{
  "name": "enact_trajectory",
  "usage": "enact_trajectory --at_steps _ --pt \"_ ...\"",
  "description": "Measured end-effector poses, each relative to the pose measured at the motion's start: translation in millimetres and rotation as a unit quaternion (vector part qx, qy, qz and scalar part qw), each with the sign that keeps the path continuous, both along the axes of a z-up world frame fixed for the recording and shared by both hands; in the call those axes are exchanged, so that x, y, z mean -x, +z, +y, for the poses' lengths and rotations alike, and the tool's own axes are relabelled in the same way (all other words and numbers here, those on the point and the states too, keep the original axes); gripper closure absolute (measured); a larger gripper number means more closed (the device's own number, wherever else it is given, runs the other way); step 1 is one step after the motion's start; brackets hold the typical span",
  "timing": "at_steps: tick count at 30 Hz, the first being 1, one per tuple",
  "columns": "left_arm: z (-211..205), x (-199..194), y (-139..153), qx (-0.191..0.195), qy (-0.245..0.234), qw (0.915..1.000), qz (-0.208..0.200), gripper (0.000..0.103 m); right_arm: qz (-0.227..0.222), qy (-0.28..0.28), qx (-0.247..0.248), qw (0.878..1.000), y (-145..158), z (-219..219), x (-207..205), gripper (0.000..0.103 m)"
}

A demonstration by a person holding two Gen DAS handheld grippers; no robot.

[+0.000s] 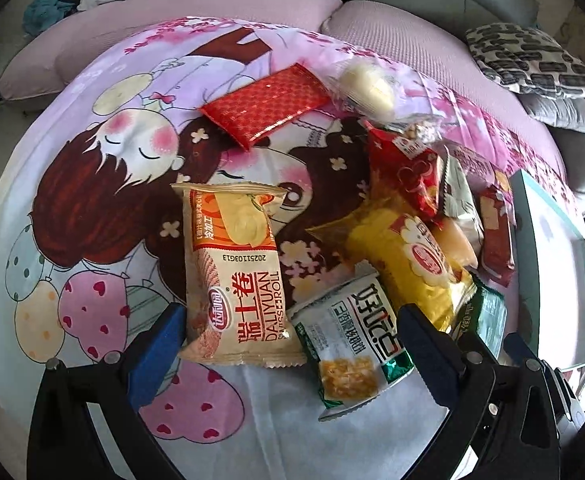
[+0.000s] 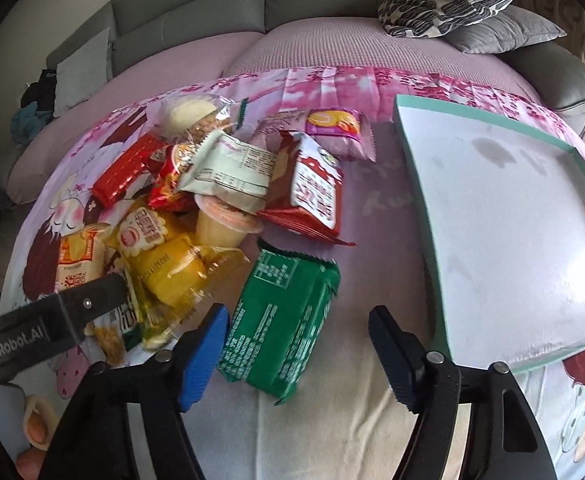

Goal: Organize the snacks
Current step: 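Grasp the cream roll pack with the left tool while the right tool grasps the green biscuit pack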

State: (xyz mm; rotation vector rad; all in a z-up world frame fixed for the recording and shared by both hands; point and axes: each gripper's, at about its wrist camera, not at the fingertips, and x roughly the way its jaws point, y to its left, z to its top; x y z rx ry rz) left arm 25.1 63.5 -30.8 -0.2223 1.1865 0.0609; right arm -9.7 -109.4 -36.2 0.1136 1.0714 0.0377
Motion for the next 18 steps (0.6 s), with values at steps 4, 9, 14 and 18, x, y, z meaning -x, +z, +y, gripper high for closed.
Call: enact_trajectory --at_steps 4,9,14,18 --pt "-7 1 0 -0.01 -0.012 0.9999 0.002 0.0 0.015 -0.01 0.004 1.0 -5 -7 1 0.041" --pt "-14 -2 -2 -0.011 -0.021 0.9997 0.009 0.0 0.019 -0.009 0.008 1.0 -5 -7 -1 0.044" --pt "-19 -9 -6 -0.008 -0.025 0.9995 0.017 0.0 0.022 -0.005 0.011 1.0 -7 -4 -2 0.044" --pt "-23 -12 -10 -0.016 -0.033 0.9991 0.021 0.0 0.023 -0.003 0.016 1.0 -7 -2 -3 0.044"
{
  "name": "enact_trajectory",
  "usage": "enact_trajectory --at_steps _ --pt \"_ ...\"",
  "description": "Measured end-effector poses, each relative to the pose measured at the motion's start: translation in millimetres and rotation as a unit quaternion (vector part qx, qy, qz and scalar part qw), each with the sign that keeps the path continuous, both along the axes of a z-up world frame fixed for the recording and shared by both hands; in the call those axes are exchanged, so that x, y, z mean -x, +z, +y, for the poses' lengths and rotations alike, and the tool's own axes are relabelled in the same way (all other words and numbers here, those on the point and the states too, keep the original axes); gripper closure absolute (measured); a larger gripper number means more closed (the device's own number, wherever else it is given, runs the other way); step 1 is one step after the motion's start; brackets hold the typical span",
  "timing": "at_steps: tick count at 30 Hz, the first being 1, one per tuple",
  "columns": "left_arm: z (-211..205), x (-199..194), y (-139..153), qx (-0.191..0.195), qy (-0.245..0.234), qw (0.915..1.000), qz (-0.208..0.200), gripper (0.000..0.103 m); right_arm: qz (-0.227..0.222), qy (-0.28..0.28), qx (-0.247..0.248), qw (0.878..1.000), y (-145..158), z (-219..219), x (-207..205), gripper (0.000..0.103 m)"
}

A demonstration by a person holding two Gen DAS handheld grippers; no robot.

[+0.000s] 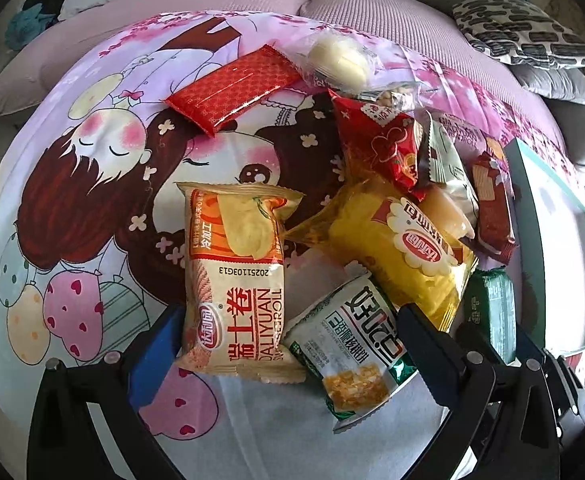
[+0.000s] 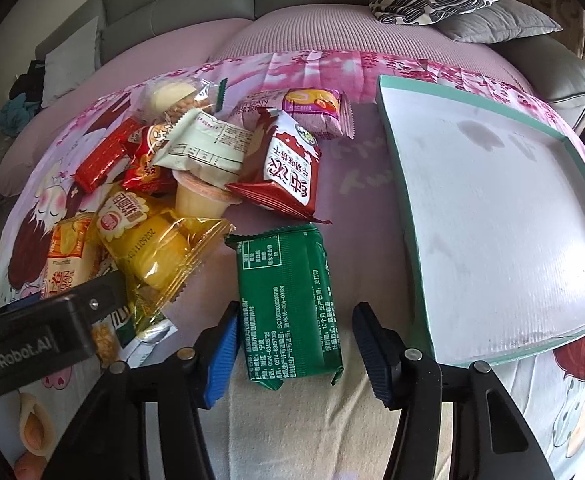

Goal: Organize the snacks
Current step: 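Grasp the cream roll pack with the left tool while the right tool grasps the green biscuit pack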

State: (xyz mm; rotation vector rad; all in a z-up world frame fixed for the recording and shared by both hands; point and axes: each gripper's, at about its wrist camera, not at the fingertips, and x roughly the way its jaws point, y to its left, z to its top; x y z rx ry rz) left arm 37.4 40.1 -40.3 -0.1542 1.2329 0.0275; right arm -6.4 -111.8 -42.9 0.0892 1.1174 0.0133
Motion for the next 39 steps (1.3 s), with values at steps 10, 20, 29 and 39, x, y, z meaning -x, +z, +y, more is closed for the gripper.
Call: enact_trajectory --at_steps 10,20,29,39 --pt "20 15 -4 0.003 0.011 0.9999 -0.004 0.0 0.005 0.002 0.0 1.0 0 -2 1 0.044" --pt "31 18 -3 0.03 0.033 0.999 -0.009 0.0 -0.005 0.008 -0.015 1.0 5 -7 5 0.044" --pt "9 24 6 0.052 0.002 0.9985 -0.018 0.0 -0.015 0.012 -0.014 1.0 7 -6 0 0.044" --pt "58 27 8 0.04 0.081 0.9957 -0.019 0.0 -0.016 0.016 -0.018 1.0 3 -6 -7 0.049"
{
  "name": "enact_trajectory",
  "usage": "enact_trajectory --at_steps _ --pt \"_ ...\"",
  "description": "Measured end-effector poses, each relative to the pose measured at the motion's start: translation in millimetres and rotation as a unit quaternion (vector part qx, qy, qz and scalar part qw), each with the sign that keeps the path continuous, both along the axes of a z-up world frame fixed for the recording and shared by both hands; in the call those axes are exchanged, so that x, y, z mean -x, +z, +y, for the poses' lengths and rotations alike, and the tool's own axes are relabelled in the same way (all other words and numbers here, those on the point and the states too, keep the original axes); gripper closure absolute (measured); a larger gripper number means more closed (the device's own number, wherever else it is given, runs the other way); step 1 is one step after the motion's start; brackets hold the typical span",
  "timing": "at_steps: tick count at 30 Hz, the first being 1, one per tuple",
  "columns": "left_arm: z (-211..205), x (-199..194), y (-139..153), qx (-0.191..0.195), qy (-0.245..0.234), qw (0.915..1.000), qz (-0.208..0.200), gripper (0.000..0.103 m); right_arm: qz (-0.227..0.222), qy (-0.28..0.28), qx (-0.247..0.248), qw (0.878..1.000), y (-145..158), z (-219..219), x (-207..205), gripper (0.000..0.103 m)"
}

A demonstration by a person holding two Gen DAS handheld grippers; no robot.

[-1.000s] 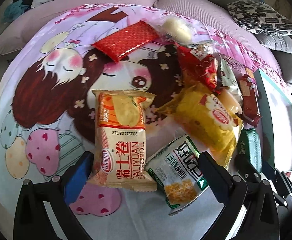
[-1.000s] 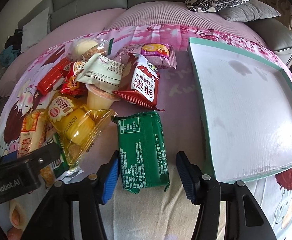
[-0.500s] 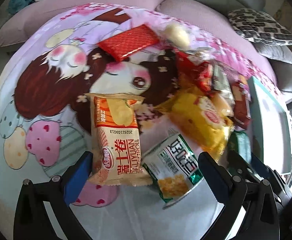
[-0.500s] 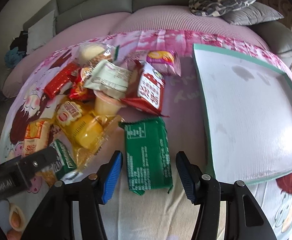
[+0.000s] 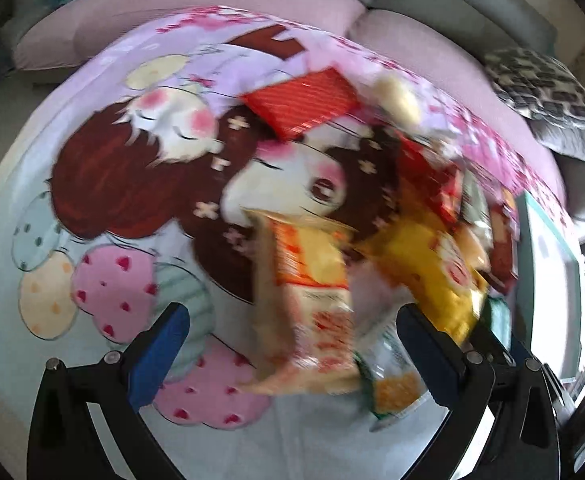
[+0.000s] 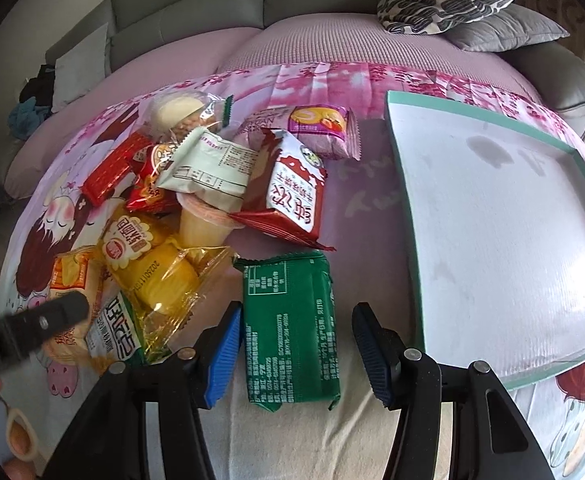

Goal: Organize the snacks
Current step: 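Grasp the cream roll pack with the left tool while the right tool grasps the green biscuit pack, then carry both packs over the tray and open both tools to release them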

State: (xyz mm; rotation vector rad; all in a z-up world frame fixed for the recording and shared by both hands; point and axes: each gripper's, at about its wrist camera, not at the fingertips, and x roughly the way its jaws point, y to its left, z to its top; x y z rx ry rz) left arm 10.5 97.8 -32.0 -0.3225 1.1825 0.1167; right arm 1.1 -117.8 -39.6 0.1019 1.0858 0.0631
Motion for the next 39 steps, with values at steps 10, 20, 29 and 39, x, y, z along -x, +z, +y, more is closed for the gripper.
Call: enact_trajectory --at_steps 10,20,29,39 --pt "-16 -7 -7 -0.003 -0.044 0.999 0.001 0.046 -0.004 0.0 -0.011 1.0 1 -3 1 0.06" --pt "-6 1 7 -0.003 -0.027 0.9993 -0.026 0.066 -0.036 -0.006 -0.024 0.999 17 -6 10 0.061" --pt "-9 5 34 0.016 -0.014 0.9968 -0.078 0.066 -0.077 -0.031 -0.034 0.996 40 -21 18 0.061" --pt "-73 -25 86 0.039 -0.089 0.9889 -0.112 0.066 -0.098 -0.103 -0.033 0.989 73 -77 6 0.061"
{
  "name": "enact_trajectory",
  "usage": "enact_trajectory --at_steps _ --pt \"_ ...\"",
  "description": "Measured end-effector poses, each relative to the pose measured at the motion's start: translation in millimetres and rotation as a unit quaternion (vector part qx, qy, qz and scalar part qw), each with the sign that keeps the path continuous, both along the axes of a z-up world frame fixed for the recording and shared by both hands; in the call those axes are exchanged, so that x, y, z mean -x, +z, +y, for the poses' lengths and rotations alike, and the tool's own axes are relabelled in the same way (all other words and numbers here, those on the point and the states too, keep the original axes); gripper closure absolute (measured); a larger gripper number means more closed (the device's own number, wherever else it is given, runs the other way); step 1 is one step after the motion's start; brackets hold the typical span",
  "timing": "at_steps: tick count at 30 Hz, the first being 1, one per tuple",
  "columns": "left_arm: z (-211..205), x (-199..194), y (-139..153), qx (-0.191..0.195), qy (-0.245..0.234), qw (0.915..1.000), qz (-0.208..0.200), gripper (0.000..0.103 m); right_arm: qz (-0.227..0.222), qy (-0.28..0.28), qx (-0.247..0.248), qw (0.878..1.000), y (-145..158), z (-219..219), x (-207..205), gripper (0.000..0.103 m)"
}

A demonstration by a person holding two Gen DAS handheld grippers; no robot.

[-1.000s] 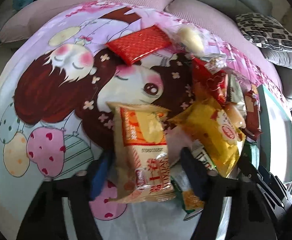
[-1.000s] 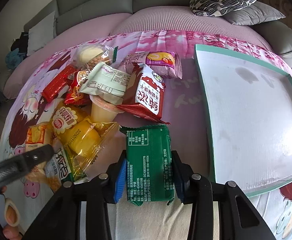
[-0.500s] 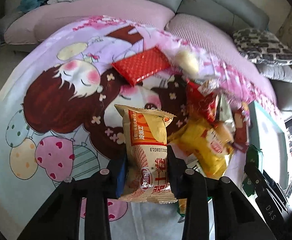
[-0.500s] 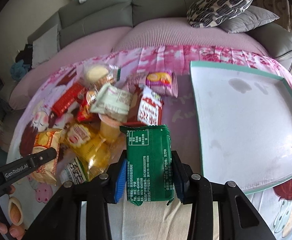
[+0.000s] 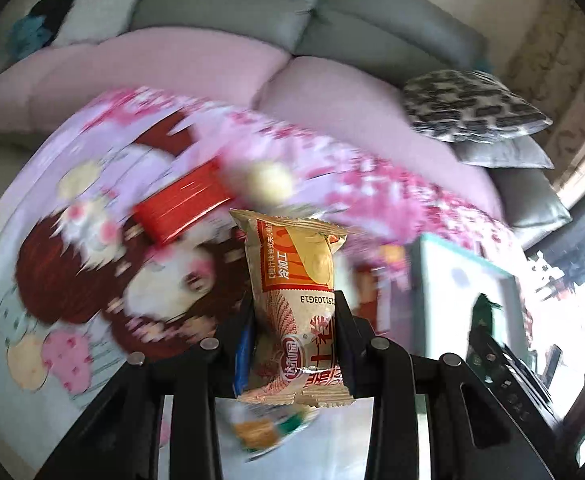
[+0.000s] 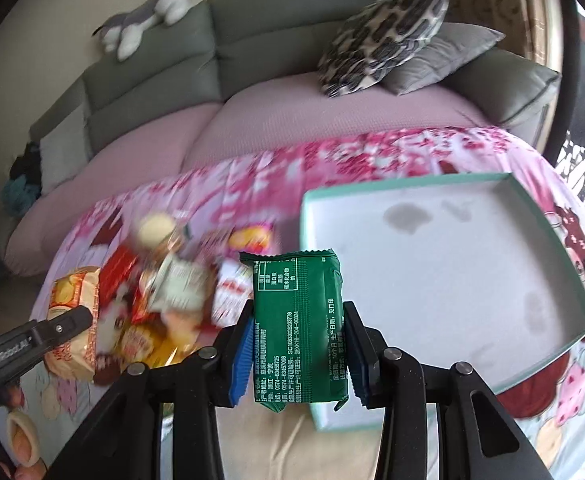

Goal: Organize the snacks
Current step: 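Carry both packs over the tray and open both tools to release them, then move both tools back to the pile and grasp the corn snack bag with the left tool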

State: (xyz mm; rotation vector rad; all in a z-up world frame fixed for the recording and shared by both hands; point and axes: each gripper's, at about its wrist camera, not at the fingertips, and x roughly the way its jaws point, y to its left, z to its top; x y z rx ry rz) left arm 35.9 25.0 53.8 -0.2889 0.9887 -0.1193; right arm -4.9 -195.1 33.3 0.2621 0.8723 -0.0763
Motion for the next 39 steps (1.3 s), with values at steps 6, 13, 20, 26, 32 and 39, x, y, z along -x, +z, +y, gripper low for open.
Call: enact_trajectory --at_steps 6,13,20,26,32,39 --pt "-68 -30 10 0.016 -0.079 0.9967 0.008 0.066 0.013 -0.042 0.008 0.999 3 -51 -20 0.06" --pt "-148 -63 1 0.016 -0.154 0.9875 0.033 0.066 0.042 -0.09 0.019 0.995 -10 -118 -40 0.06" --pt "-208 -90 -18 -0.011 -0.193 0.9802 0.044 0.066 0.069 -0.125 0.035 0.989 -30 -170 -61 0.06" --pt "-242 -108 -44 -0.031 -0.209 0.9752 0.066 0.066 0.086 -0.132 0.049 0.986 -46 -195 -77 0.06" --pt "-257 -111 -57 -0.034 -0.209 0.9745 0.073 0.023 0.095 -0.133 0.049 0.985 -55 -209 -83 0.06" --pt "-253 -107 -45 -0.037 -0.196 0.9776 0.067 0.015 0.093 -0.137 0.037 0.985 -51 -213 -78 0.045"
